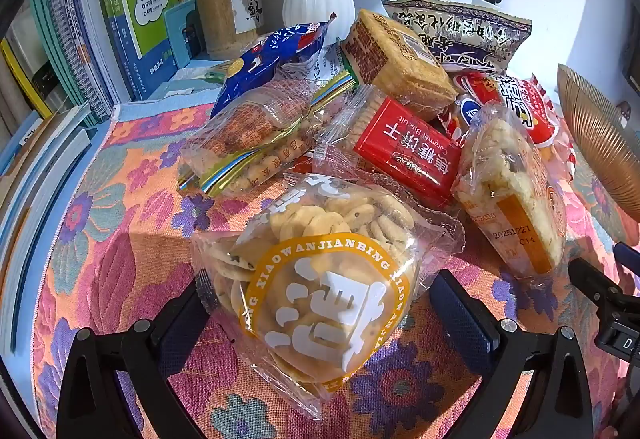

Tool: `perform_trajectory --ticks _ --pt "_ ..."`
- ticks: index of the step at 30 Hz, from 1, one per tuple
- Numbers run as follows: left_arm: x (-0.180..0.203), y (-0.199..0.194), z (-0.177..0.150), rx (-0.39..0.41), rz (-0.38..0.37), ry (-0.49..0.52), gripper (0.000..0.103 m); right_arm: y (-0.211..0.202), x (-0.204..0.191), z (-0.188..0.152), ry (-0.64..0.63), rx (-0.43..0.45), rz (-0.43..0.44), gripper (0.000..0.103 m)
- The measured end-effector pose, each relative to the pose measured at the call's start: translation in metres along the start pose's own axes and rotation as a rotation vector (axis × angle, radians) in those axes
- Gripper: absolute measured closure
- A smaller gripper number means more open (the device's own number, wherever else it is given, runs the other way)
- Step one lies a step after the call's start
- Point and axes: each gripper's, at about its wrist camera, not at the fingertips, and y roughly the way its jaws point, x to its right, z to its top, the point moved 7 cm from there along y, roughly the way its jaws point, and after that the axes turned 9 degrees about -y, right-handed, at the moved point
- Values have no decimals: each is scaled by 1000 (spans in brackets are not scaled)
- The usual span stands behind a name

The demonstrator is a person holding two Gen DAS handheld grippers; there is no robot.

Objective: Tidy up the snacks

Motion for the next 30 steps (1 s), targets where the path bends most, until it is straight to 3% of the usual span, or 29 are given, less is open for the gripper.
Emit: perform_trajectory --ticks 30 --pt "0 0 0 0 0 0 0 0 -2 2 -1 0 -2 0"
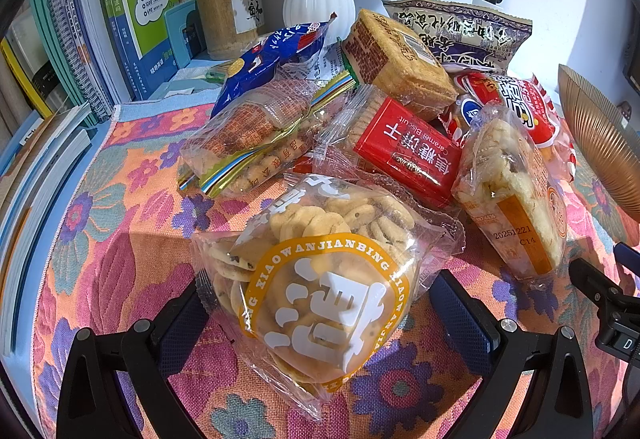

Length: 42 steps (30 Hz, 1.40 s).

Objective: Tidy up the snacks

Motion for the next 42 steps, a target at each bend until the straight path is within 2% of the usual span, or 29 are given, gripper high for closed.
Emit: perform_trajectory --ticks 42 --pt "0 0 0 1 -1 -1 0 -4 -4 -3 1 0 1 0"
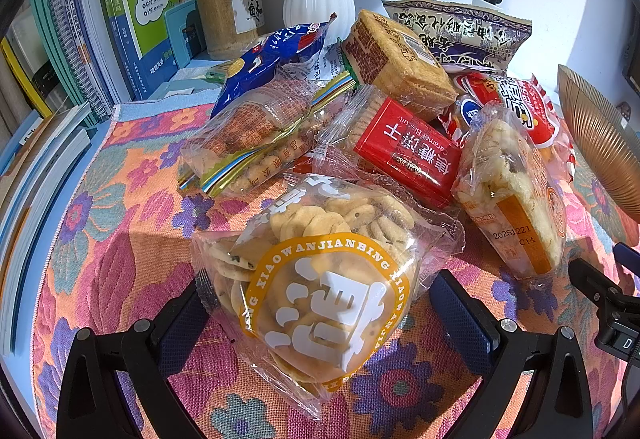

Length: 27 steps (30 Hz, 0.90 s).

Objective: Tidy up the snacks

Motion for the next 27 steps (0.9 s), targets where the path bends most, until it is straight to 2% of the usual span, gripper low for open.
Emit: perform_trajectory --ticks 15,24,27 --pt "0 0 0 0 0 0 0 1 -2 1 -4 -3 -11 0" --pt "0 0 0 -2 -2 -2 0 0 1 1 -8 -2 21 0" --pt "0 -2 -1 -10 -15 4 0 -3 3 1 -9 14 63 0"
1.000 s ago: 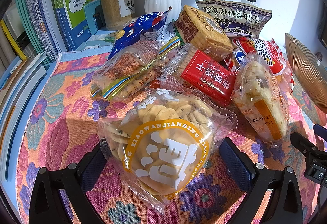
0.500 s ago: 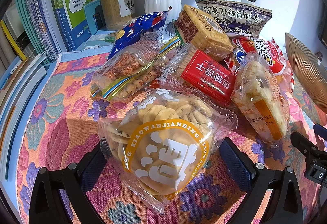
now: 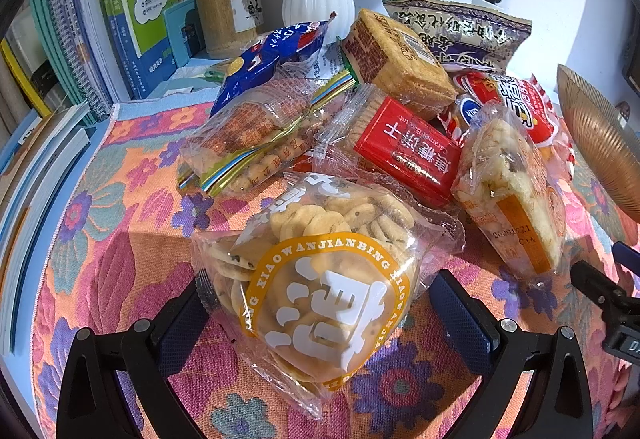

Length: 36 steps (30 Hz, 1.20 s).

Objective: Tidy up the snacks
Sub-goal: 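Grasp the clear round-biscuit bag with the left tool while the right tool grasps the cake pack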

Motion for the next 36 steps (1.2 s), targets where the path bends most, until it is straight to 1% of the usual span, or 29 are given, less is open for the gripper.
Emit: perform_trajectory --ticks 4,5,6,8,9,10,11,12,14,17,20,21,22,23,24,25,26,27,28,29,32,36 --pt "-16 -15 -6 -21 -24 1 0 -21 -12 2 -34 86 169 0" --pt "-22 -18 -5 -21 -23 -4 0 -26 -18 5 -61 101 189 0" --pt "-33 -29 -1 1 -20 -15 0 -32 -25 8 -102 117 207 0" --pt "-39 -40 11 36 -28 -19 0 -45 -43 20 -198 162 232 0" --pt "-40 -45 16 49 -47 -13 0 -51 -51 27 -238 192 243 0" --pt "-39 -47 20 48 -72 -4 0 -55 -59 34 -275 221 253 0" --pt "-37 -45 22 36 -98 5 0 -55 -64 40 -297 231 259 0" --pt "-33 -41 23 4 -127 20 0 -52 -70 45 -314 232 265 0" --pt "-28 -30 22 -38 -146 32 0 -41 -80 52 -330 201 290 0" --pt "-22 -14 20 -61 -130 71 0 -26 -88 56 -353 168 324 0" --pt "-13 1 15 -99 -126 110 0 -12 -93 56 -384 143 303 0" --pt "-11 4 15 -106 -125 119 0 -10 -96 57 -391 141 306 2" --pt "-10 5 15 -98 -116 128 2 -7 -97 57 -388 130 318 11" --pt "-8 4 15 -77 -121 137 14 -5 -98 57 -376 123 332 22" --pt "-7 0 16 -56 -128 142 19 -3 -98 56 -356 115 369 52" --pt "-6 -4 16 -40 -129 143 27 -3 -96 56 -331 117 382 58" --pt "-6 -8 16 -33 -135 141 32 -3 -94 56 -319 120 389 58" --pt "-6 -12 16 -25 -135 138 33 -5 -93 56 -304 124 402 58" --pt "-6 -16 15 -20 -132 137 37 -8 -91 55 -282 133 423 58" --pt "-7 -20 15 -12 -125 136 38 -12 -87 55 -261 140 444 58" --pt "-9 -36 16 5 -138 111 40 -34 -76 59 -196 176 518 58" --pt "-8 -58 26 44 -133 92 41 -61 -61 68 -171 212 530 58"
